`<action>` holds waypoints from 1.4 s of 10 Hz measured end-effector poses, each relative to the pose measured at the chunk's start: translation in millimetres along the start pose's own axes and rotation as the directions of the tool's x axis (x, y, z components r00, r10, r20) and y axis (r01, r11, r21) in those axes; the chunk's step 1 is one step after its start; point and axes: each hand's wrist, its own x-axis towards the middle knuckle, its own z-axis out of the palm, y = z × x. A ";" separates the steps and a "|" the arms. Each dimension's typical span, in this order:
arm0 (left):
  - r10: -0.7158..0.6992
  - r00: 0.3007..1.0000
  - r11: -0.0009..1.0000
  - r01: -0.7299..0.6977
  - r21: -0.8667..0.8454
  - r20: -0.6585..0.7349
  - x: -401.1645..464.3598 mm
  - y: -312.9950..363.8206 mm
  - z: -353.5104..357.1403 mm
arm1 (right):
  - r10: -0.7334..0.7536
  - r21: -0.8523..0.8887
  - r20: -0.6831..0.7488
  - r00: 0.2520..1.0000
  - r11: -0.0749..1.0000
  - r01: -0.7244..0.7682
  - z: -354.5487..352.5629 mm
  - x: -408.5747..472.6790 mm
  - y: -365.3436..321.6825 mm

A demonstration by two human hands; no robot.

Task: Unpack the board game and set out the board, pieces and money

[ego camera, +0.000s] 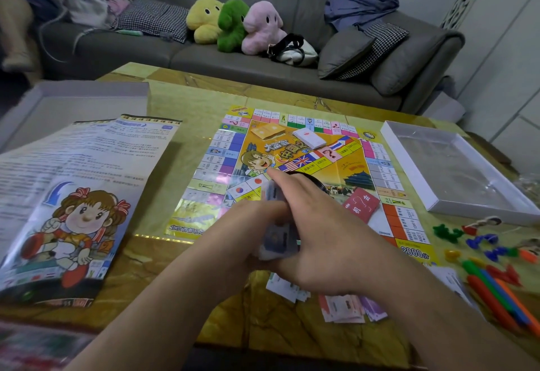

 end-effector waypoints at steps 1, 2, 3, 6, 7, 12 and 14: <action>-0.022 1.000 0.999 0.023 -0.048 0.004 -9.7 6.2 3.2 | -0.004 -0.055 0.014 1.000 0.999 0.005 0.6 -0.7 0.0; 0.016 1.000 1.000 -0.016 0.000 0.012 -9.0 7.1 4.8 | -0.002 -0.020 -0.004 1.000 1.000 0.001 2.1 -1.8 2.8; 0.028 1.000 0.999 -0.028 0.043 -0.014 -9.8 7.9 6.0 | -0.013 0.037 0.026 1.000 0.999 0.012 3.9 -4.0 4.7; 0.083 0.996 0.994 -0.082 0.070 -0.014 -20.3 14.3 13.8 | -0.004 0.079 -0.087 0.996 0.997 0.011 8.6 -7.3 6.7; 0.059 0.998 0.996 -0.059 0.064 0.004 -22.5 16.1 11.6 | 0.031 0.067 -0.075 0.997 0.997 -0.026 5.9 -6.4 7.2; 0.019 0.975 1.000 -0.016 0.017 -0.219 -1.9 25.4 -17.4 | 0.386 -0.171 0.138 0.912 0.916 -0.362 39.5 -11.4 28.0; 0.025 0.979 1.000 -0.023 0.011 -0.200 0.6 24.8 -17.2 | 0.370 -0.203 0.161 0.915 0.920 -0.336 37.4 -9.0 13.1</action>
